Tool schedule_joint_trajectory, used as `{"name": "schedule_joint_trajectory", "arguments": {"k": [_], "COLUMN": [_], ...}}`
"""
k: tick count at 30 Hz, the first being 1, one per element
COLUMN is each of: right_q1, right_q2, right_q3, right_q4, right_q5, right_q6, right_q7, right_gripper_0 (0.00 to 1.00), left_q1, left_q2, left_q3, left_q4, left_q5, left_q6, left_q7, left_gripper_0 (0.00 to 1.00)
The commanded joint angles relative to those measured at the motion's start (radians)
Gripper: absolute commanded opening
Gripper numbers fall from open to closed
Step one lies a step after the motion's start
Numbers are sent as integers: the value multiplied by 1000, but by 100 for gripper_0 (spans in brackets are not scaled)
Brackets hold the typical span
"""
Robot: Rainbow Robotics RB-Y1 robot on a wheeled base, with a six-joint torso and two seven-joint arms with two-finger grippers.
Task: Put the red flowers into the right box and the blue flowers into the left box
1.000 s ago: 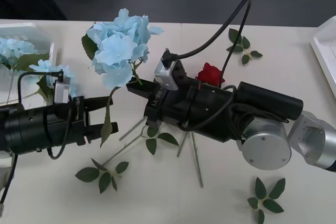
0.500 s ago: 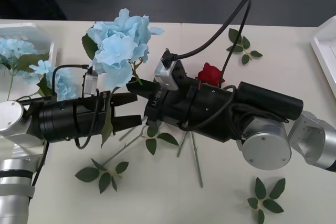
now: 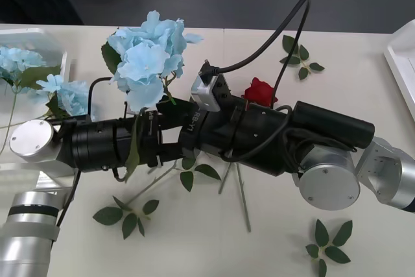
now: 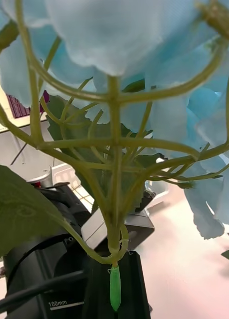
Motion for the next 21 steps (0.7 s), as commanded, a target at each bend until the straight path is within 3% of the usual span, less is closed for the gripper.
{"name": "schedule_joint_trajectory", "arguments": {"k": [1, 2, 4, 6, 9, 21], "right_q1": [-33, -33, -33, -33, -33, -33], "right_q2": [-19, -19, -19, -19, -19, -21], "right_q3": [11, 11, 11, 11, 11, 11], "right_q4": [-12, -14, -14, -14, -14, -12], "right_q5": [-7, -7, -5, -4, -4, -4], "right_q6": [-6, -6, -6, -6, -8, -8], "right_q7": [-2, -3, -2, -2, -2, 0], "right_gripper_0": [0, 0, 0, 0, 0, 0], "left_q1": [-21, -21, -21, -21, -21, -21], "left_q2": [-15, -17, -22, -23, -23, -23], "left_q3": [-36, -42, -54, -64, -73, -74], "left_q4": [-14, -14, -14, -14, -12, -12], "left_q5": [11, 11, 11, 11, 11, 14], "left_q6": [-27, -33, -45, -55, -62, -67], "left_q7": [-37, -37, -37, -37, -37, -37], "left_gripper_0": [89, 82, 44, 22, 2, 0]}}
